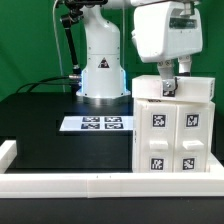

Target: Assemble cabinet

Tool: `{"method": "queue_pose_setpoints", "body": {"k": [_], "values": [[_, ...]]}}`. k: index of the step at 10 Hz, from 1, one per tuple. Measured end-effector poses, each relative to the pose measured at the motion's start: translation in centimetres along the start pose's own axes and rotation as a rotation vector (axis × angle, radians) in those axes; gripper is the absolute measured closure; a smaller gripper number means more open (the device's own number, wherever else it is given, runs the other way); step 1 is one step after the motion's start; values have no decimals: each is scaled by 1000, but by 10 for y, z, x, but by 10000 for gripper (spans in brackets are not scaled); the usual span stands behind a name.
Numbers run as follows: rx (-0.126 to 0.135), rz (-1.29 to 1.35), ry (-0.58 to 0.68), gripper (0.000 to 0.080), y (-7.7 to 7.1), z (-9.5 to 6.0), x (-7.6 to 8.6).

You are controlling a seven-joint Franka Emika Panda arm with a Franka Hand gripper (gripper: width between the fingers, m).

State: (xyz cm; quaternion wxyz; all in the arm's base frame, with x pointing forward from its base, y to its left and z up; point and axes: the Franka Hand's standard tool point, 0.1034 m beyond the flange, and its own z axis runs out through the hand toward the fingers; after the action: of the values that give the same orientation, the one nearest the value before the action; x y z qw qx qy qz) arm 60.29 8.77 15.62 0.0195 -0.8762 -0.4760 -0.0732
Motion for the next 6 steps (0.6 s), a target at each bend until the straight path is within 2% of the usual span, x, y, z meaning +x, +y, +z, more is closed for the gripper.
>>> {"method": "queue_pose_setpoints", "body": {"k": [2, 6], "values": [[2, 35, 1, 239, 1, 0, -1], [5, 469, 9, 239, 3, -1, -3]]}}
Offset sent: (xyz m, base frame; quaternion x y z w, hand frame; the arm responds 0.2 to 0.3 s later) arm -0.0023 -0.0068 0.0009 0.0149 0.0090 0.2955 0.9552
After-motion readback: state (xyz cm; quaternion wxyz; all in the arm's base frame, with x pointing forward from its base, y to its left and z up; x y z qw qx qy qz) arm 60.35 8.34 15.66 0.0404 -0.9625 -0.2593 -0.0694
